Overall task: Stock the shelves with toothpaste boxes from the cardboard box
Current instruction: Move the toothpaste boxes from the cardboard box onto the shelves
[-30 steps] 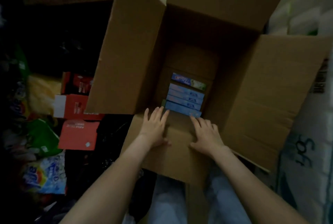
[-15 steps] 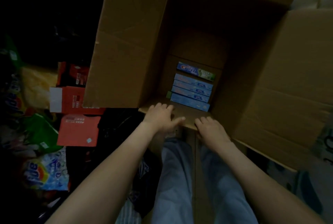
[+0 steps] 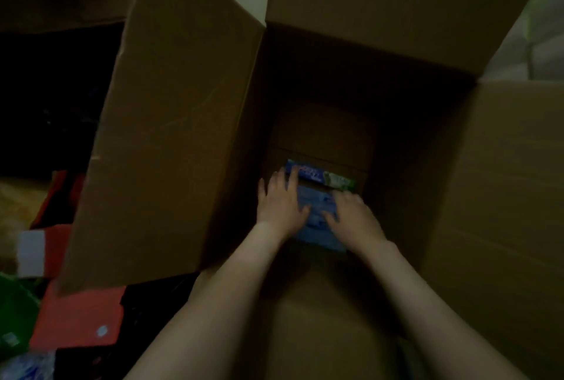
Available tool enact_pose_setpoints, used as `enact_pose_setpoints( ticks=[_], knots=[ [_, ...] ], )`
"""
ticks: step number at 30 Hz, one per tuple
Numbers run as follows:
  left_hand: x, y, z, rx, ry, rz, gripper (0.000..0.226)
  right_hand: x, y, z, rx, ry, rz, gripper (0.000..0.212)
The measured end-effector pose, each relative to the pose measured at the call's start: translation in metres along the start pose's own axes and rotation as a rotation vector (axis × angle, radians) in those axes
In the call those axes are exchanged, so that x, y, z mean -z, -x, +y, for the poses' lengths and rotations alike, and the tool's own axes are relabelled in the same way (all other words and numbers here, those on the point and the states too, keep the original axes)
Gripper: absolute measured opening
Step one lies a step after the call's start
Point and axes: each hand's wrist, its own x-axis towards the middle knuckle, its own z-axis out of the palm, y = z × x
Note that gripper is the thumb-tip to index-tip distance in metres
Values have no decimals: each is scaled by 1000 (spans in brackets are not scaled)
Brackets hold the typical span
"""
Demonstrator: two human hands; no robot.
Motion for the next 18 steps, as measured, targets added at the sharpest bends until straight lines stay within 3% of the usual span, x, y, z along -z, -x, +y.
enact_pose_setpoints(
  ticks=[2, 3, 5, 10, 14, 18],
  knots=[
    [-13, -36, 3, 65, 17, 0, 88, -11, -51, 12, -76, 80, 134, 50],
    [-15, -43, 3, 106, 26, -34, 88, -13, -66, 14, -108, 137, 122, 52],
    [-28, -62, 1, 154, 1, -82, 87, -21, -104, 21, -116, 257, 41, 56],
    [-68, -100, -12, 84, -156, -109, 82, -56, -192, 42, 6, 413, -119, 63],
    [-63, -89, -11, 90, -120, -84, 74, -55, -188, 38, 26, 380, -267, 60],
    [-29, -44, -2, 66, -117, -17, 73, -28, -132, 29, 6, 234, -113, 43]
  ],
)
